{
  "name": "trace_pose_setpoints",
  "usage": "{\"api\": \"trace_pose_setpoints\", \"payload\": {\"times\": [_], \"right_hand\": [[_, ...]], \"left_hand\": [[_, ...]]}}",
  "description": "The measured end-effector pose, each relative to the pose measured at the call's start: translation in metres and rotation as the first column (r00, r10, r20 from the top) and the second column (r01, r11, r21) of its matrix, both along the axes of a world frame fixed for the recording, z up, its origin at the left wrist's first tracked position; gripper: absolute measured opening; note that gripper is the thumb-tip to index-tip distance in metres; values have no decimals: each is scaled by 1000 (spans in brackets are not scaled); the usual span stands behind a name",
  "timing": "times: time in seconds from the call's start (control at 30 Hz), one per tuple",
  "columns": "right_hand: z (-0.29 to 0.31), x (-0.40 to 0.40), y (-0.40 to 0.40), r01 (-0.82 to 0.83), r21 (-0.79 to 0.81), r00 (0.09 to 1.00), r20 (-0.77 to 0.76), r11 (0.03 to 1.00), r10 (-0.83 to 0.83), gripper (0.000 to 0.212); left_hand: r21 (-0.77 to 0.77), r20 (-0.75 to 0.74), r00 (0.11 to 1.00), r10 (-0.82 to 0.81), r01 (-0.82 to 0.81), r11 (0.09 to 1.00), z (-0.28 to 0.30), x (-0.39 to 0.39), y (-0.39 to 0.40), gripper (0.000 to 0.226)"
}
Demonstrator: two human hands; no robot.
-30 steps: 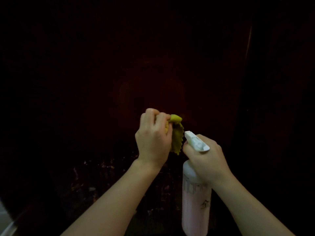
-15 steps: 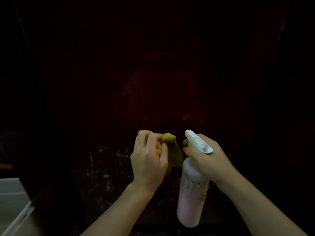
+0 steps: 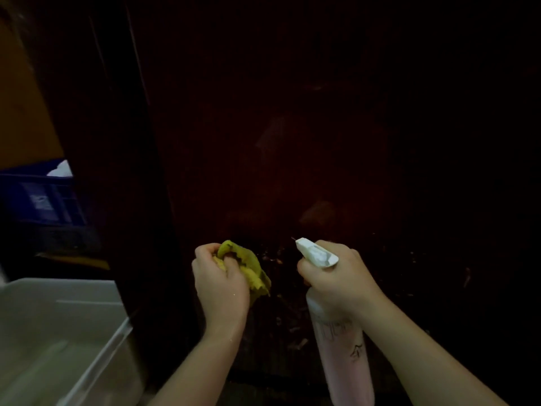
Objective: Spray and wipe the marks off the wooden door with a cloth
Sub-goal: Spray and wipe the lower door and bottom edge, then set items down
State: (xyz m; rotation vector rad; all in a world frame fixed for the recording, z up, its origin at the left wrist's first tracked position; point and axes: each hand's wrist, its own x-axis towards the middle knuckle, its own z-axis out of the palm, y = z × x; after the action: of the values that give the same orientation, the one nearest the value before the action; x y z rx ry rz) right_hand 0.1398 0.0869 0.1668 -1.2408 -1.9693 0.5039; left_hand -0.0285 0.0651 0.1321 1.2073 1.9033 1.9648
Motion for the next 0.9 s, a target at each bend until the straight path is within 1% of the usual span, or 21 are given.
{"api": "trace_pose_setpoints", "payload": {"times": [0.1, 0.13, 0.17, 0.2, 0.23, 0.3, 0.33, 0.37, 0.4, 0.5, 0.57, 0.7, 0.8, 0.83, 0.9], "right_hand": [[-4, -18, 0, -4, -48, 998, -55, 999, 2, 17], [-6, -23, 0, -28, -43, 999, -29, 999, 27, 20], [-8, -27, 0, -57, -16, 998, 30, 998, 57, 25], [-11, -31, 0, -82, -10, 996, 32, 997, 83, 28], [-13, -33, -1, -105, -26, 994, -15, 994, 105, 27], [-18, -38, -3, -158, -101, 981, -130, 982, 144, 16], [-19, -39, -4, -174, -124, 974, -164, 977, 153, 10], [-21, -41, -4, -175, -116, 973, -171, 978, 154, 9], [-24, -43, -4, -166, -86, 973, -174, 982, 149, 12], [-25, -49, -8, -74, 31, 988, -132, 997, 78, 30], [-27, -51, -12, -48, 62, 993, -101, 997, 54, 29], [-32, -53, -14, -57, 21, 993, -104, 998, 59, 27], [-29, -57, -16, -154, -42, 975, -166, 987, 145, 17], [-28, -59, -17, -183, -49, 968, -183, 982, 171, 14], [-28, -64, -20, -182, -12, 967, -183, 983, 177, 19]], "left_hand": [[-18, 150, 989, 5, -2, 1000, -1, -21, 2, 13], [-20, 190, 982, 12, -8, 1000, -1, -27, 2, 13], [-20, 224, 974, 18, -14, 1000, -2, -31, 2, 13], [-16, 254, 967, 18, -15, 1000, -2, -35, 2, 13], [-12, 277, 961, 15, -12, 1000, -2, -37, 2, 14], [-19, 310, 950, 15, -10, 1000, -3, -40, 3, 14], [-26, 326, 945, 19, -11, 1000, -3, -41, 4, 14], [-32, 344, 939, 21, -11, 999, -2, -42, 5, 14], [-37, 363, 932, 22, -9, 999, -2, -42, 6, 15], [-55, 386, 922, 46, -27, 998, -1, -44, 9, 16], [-60, 391, 917, 72, -53, 997, -1, -46, 10, 18], [-79, 436, 891, 127, -102, 992, 0, -51, 10, 20], [-87, 476, 866, 151, -125, 988, -1, -56, 9, 21], [-91, 489, 858, 157, -129, 987, -1, -57, 9, 21], [-100, 507, 847, 161, -127, 987, -1, -61, 9, 23]]}}
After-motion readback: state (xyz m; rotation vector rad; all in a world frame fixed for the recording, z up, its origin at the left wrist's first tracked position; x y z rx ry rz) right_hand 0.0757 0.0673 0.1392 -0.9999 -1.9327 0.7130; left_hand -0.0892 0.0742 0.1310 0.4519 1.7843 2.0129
